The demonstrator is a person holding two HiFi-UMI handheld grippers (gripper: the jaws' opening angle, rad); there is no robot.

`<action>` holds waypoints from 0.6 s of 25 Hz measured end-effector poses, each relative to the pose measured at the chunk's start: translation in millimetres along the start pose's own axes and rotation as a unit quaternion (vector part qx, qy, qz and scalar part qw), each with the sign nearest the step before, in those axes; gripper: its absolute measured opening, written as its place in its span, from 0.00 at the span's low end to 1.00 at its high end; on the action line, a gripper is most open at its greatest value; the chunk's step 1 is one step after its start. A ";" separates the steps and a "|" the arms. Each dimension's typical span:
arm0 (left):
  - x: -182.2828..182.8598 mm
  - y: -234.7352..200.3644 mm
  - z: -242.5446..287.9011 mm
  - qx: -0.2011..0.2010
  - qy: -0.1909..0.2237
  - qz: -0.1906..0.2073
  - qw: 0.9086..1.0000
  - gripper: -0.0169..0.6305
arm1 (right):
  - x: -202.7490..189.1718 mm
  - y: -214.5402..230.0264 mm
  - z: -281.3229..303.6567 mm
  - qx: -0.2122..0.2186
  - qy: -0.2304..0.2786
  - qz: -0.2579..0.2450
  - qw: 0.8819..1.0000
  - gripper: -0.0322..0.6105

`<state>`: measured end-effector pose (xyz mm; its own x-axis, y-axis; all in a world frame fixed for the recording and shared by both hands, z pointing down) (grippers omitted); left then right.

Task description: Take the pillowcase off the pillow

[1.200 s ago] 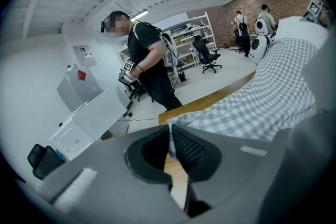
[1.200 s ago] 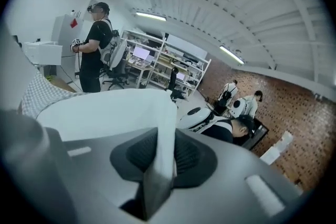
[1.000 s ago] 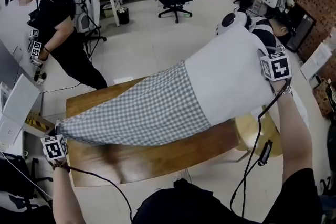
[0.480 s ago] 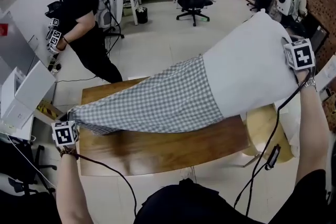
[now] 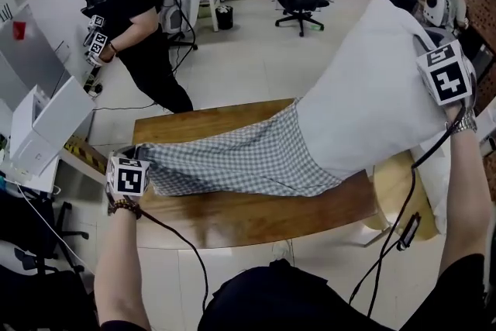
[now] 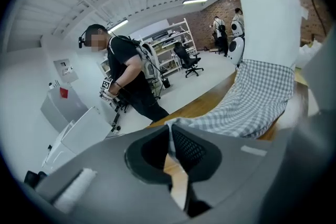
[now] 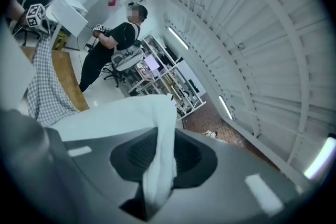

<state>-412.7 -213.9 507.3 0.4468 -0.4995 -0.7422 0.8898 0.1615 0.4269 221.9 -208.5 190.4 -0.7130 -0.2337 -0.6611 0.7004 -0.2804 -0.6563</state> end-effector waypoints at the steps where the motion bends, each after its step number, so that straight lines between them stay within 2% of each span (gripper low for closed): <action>1: 0.2 0.8 -1.9 0.001 0.001 0.002 1.000 0.04 | 11.5 -3.4 -5.8 0.000 0.006 -0.013 1.000 0.17; 10: -10.6 -3.4 -14.6 0.002 0.009 -0.006 1.000 0.04 | 63.1 24.5 -67.0 -0.076 0.005 -0.057 0.996 0.17; 15: -11.4 -2.3 -17.3 -0.003 0.013 -0.011 1.000 0.04 | 86.9 28.1 -84.3 -0.095 -0.007 -0.079 0.992 0.17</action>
<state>-418.3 -193.8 505.9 0.4299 -0.4805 -0.7644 0.8997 0.1570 0.4073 182.4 -158.1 83.9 -0.8141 -0.2149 -0.5394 0.5718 -0.1344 -0.8093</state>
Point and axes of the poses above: the fingertips, and each gripper's own axes: z forward along the fingers, y to its right, x out of its top, the point moved 9 cm from there along -z, backward along the fingers, and after that the axes turned 6 degrees about x, right-handed, at the moved point
